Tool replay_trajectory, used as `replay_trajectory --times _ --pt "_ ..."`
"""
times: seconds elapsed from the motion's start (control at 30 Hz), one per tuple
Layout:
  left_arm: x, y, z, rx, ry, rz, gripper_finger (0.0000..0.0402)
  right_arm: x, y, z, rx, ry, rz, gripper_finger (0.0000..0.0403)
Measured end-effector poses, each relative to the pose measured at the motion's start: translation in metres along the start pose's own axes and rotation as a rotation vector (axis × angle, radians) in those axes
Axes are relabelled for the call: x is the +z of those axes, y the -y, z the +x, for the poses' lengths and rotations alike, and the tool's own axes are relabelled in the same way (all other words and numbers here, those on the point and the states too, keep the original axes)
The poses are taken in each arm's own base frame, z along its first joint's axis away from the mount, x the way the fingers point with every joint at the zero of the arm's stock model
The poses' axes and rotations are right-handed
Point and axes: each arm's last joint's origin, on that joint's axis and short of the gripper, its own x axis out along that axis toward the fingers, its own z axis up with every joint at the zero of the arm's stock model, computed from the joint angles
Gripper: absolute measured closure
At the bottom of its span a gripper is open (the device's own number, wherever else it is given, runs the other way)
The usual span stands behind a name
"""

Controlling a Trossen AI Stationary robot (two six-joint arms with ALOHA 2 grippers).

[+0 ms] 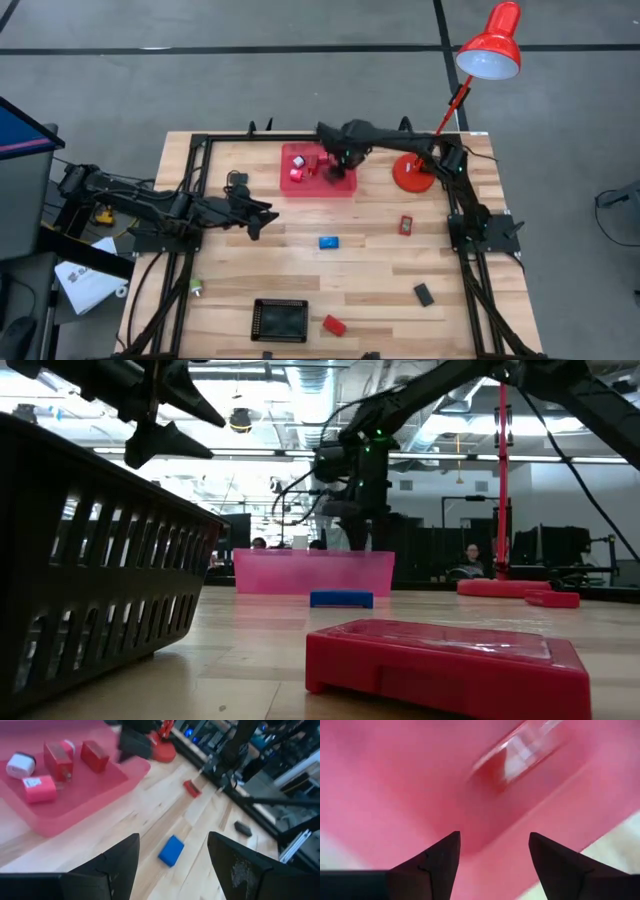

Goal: Pick & Place Office items
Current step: Move the pink bin to the top center of the table

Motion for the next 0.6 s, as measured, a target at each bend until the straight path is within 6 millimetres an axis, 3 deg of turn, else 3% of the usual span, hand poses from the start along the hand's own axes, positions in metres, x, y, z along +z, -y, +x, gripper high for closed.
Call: replay_trajectory --times 0.17,0.3,0.43,0.6 --pt "-0.004 -0.003 0.000 0.016 -0.058 0.017 0.0170 -0.042 -0.049 0.000 0.004 -0.098 -0.252 0.0174" --pt "-0.007 -0.004 0.000 0.005 -0.103 0.026 0.0170 -0.080 -0.075 -0.006 0.054 -0.018 -0.338 0.0175" --pt "-0.007 -0.005 0.000 0.005 -0.110 0.030 0.0170 -0.118 -0.078 -0.019 0.115 0.078 -0.243 0.0175" --pt "-0.007 -0.005 0.000 0.005 -0.110 0.030 0.0170 -0.150 -0.056 -0.048 0.111 0.263 -0.054 0.0175"
